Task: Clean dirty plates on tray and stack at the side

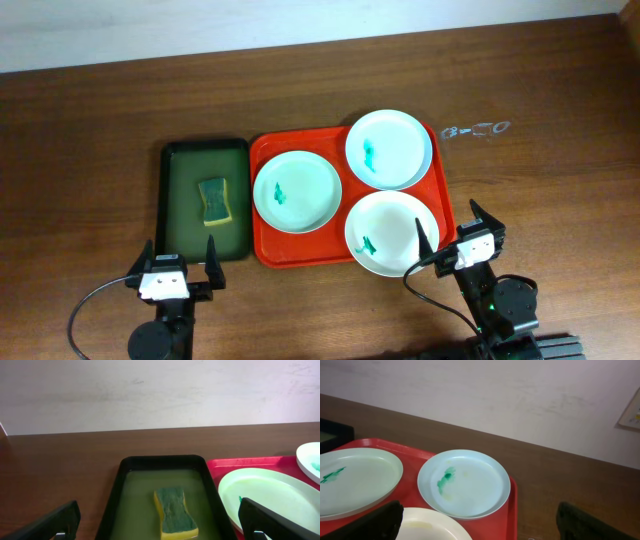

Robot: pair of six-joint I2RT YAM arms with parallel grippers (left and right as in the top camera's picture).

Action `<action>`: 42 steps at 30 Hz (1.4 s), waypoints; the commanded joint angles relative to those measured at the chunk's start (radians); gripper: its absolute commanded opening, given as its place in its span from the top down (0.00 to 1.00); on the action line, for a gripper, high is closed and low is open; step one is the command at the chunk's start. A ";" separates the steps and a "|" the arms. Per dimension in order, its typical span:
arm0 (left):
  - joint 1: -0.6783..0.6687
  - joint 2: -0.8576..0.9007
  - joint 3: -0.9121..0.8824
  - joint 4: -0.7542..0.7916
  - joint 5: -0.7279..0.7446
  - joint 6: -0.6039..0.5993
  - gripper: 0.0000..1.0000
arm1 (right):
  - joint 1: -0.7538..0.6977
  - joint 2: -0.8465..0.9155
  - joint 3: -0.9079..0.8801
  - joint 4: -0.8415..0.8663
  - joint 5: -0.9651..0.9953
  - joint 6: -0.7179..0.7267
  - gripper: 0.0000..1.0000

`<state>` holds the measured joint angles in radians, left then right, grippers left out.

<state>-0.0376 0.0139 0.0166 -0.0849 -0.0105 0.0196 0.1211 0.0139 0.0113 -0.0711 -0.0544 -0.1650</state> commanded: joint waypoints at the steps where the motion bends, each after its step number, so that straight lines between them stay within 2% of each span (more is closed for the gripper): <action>1: -0.004 -0.003 -0.007 0.002 0.011 0.019 0.01 | -0.005 -0.008 -0.006 -0.003 -0.013 -0.003 0.01; 36: -0.004 -0.003 -0.007 0.002 0.011 0.019 0.01 | -0.005 -0.008 -0.006 -0.001 -0.018 -0.002 0.02; 42: -0.004 -0.003 -0.007 0.002 0.011 0.019 0.01 | -0.005 -0.008 -0.006 -0.001 -0.018 0.183 0.02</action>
<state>-0.0376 0.0139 0.0166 -0.0849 -0.0105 0.0200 0.1211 0.0139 0.0113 -0.0708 -0.0547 -0.0803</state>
